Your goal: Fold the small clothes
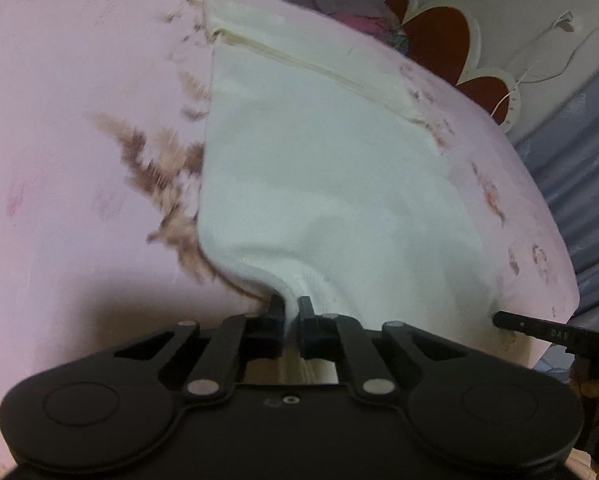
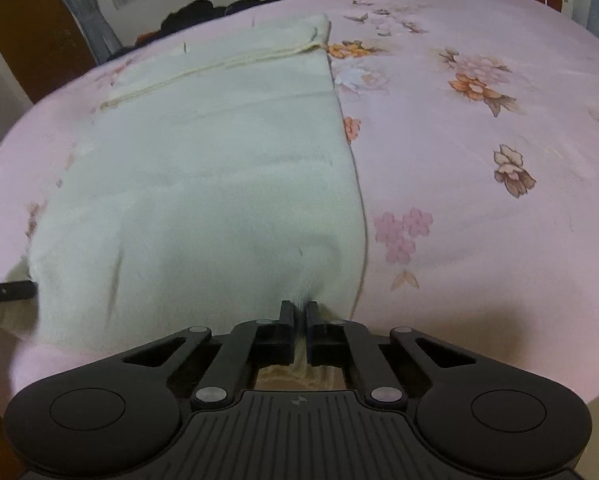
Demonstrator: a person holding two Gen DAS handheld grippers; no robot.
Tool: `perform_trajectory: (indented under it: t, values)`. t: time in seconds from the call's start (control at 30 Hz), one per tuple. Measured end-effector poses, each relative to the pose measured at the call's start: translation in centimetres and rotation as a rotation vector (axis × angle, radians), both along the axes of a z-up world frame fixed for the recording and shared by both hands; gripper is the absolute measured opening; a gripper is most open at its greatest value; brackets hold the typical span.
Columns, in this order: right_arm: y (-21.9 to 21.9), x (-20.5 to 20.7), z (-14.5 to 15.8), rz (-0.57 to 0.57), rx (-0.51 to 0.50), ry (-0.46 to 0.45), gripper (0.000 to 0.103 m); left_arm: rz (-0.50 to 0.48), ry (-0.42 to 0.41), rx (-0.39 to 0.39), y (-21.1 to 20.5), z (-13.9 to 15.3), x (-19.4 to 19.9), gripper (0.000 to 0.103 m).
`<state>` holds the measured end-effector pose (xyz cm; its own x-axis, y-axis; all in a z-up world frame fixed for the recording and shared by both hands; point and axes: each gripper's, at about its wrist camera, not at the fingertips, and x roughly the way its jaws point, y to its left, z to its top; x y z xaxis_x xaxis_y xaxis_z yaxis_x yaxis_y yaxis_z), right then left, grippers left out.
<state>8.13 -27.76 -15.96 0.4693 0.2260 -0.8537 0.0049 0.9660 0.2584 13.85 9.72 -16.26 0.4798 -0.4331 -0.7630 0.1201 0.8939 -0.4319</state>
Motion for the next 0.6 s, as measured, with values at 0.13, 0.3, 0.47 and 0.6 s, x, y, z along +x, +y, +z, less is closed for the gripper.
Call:
perform_trajectory:
  t: [0.13, 0.3, 0.47, 0.6]
  values:
    - [-0.4, 1.2, 0.9, 0.018, -0.033, 0.017, 0.004, -0.002, -0.019, 0.011, -0.2, 1.1, 1.4, 0.007]
    - [-0.8, 0.8, 0.2, 0.028, -0.119, 0.030, 0.065, 0.014, 0.010, -0.001, 0.4, 0.7, 1.1, 0.007]
    - [-1.1, 0.8, -1.7, 0.028, -0.014, 0.111, 0.025, 0.025, 0.030, -0.018, 0.5, 0.4, 0.8, 0.007]
    - [-0.6, 1.5, -1.1, 0.093, 0.038, 0.115, 0.005, 0.040, -0.022, -0.035, 0.6, 1.8, 1.5, 0.007]
